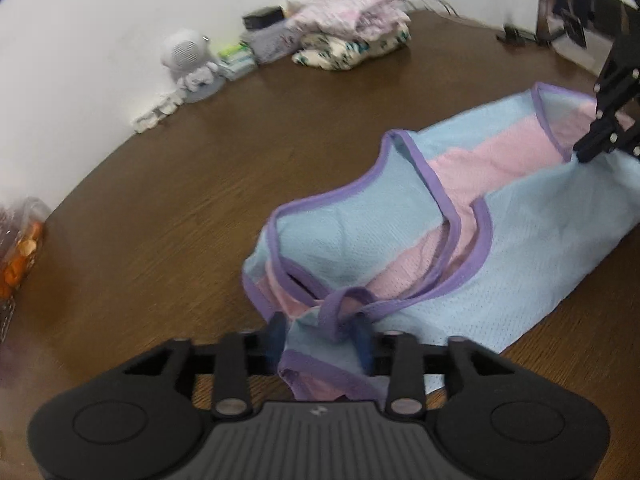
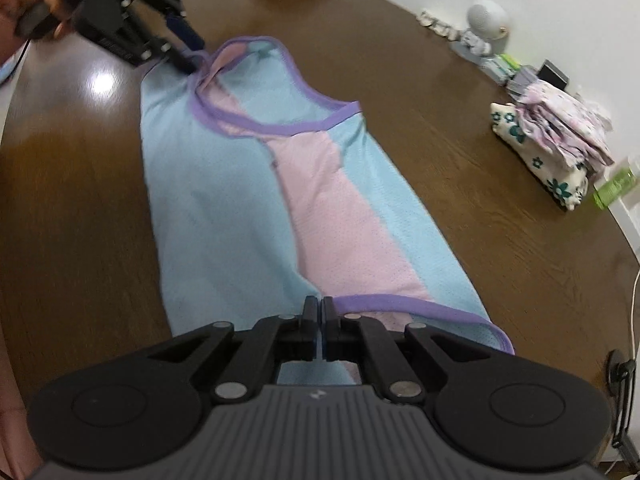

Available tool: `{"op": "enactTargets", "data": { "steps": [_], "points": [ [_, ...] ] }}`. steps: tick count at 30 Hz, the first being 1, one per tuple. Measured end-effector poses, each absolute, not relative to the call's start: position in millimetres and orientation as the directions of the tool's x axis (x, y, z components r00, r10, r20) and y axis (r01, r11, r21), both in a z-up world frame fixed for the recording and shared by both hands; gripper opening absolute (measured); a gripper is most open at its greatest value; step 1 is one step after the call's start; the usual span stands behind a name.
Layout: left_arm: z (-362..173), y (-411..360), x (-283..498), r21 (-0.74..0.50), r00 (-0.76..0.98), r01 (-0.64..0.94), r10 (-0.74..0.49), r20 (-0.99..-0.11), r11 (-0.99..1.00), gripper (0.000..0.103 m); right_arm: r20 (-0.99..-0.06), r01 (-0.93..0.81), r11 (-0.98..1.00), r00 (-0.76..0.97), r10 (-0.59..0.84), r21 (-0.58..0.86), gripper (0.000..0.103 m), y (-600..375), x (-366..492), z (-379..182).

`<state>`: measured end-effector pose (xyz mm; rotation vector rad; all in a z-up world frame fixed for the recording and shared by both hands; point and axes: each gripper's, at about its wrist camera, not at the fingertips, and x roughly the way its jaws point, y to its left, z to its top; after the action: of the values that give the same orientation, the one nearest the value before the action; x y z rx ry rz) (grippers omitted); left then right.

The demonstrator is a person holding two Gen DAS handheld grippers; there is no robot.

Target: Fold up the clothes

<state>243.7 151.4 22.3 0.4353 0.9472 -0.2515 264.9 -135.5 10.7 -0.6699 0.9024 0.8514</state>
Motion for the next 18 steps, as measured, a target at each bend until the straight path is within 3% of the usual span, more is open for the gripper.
{"op": "enactTargets", "data": {
  "steps": [6, 12, 16, 18],
  "points": [
    [36.9, 156.2, 221.0, 0.216, 0.620, 0.339, -0.045, -0.783, 0.916, 0.041, -0.865, -0.853, 0.508, 0.341, 0.369, -0.119, 0.003, -135.2, 273.4, 8.1],
    [21.0, 149.1, 215.7, 0.199, 0.598, 0.350, -0.055, -0.800, 0.915, 0.041, -0.794, -0.773, 0.634, 0.370, 0.482, 0.025, 0.032, -180.0, 273.4, 35.0],
    [6.9, 152.0, 223.2, 0.176, 0.576, 0.333, -0.053, -0.815, 0.926, 0.041, -0.802, -0.699, 0.714, 0.397, 0.447, 0.052, 0.035, -223.5, 254.2, 34.4],
    [2.1, 153.0, 226.9, 0.161, 0.568, 0.326, -0.057, -0.821, 0.932, 0.030, -0.811, -0.668, 0.740, 0.388, 0.438, 0.079, 0.038, -238.2, 250.3, 25.1]
  ]
}}
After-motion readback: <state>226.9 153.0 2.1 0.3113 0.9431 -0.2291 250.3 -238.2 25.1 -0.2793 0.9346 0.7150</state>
